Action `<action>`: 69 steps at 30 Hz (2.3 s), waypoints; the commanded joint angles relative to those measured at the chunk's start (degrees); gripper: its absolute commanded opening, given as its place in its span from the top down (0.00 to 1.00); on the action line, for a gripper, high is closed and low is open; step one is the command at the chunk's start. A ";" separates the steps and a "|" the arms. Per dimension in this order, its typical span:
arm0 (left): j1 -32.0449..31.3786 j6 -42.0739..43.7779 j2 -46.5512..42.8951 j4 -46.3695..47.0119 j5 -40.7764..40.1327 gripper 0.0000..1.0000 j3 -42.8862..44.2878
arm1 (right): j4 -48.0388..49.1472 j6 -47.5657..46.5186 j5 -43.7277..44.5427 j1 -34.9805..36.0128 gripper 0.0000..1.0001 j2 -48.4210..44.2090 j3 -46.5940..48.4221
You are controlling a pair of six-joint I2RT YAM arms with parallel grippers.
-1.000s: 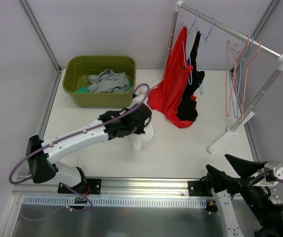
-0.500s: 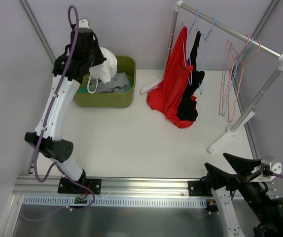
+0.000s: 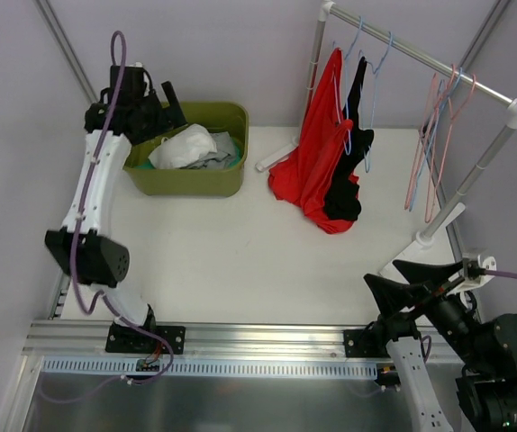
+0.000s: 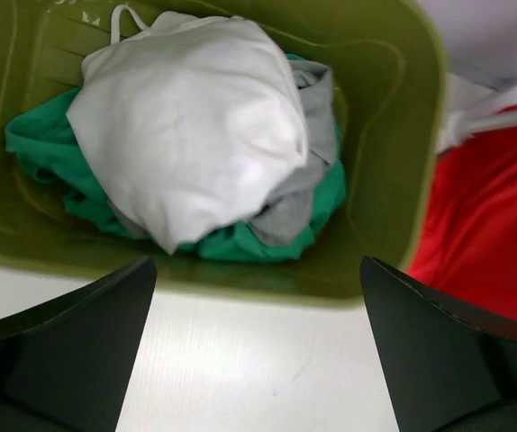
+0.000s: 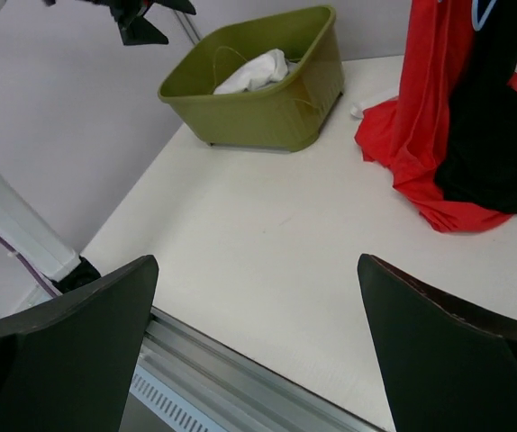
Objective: Remove the tank top from the hanger
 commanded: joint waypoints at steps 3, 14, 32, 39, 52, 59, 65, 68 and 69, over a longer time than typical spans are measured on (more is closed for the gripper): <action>-0.96 -3.90 -28.52 0.53 7.23 0.01 -14.69 | 14.60 7.36 -2.54 0.38 0.00 7.09 2.68; -5.44 1.97 -64.48 1.06 10.58 0.01 -56.30 | 13.73 3.24 5.81 0.29 0.01 41.00 20.34; -7.46 3.56 -75.22 5.72 13.92 0.01 -68.71 | 16.44 -12.50 19.44 0.55 0.43 74.07 44.35; -9.66 3.12 -76.27 5.81 12.86 0.01 -68.89 | 18.03 -14.52 22.34 1.17 0.61 81.02 47.07; -11.33 3.29 -75.66 5.89 13.74 0.01 -68.89 | 23.65 -12.07 24.53 1.52 1.00 80.50 44.35; -12.30 3.29 -75.84 5.98 13.65 0.01 -68.98 | 26.03 -8.64 24.53 1.43 1.00 76.12 44.70; -12.91 3.12 -76.45 5.98 13.30 0.01 -69.07 | 26.38 -7.40 24.01 1.43 1.00 70.32 45.32; -13.09 3.03 -76.80 5.98 13.04 0.01 -69.07 | 25.86 -6.70 24.27 1.43 1.00 67.76 43.21; -13.18 2.94 -76.72 5.98 12.95 0.01 -69.07 | 25.16 -6.70 24.36 1.43 1.00 65.67 41.81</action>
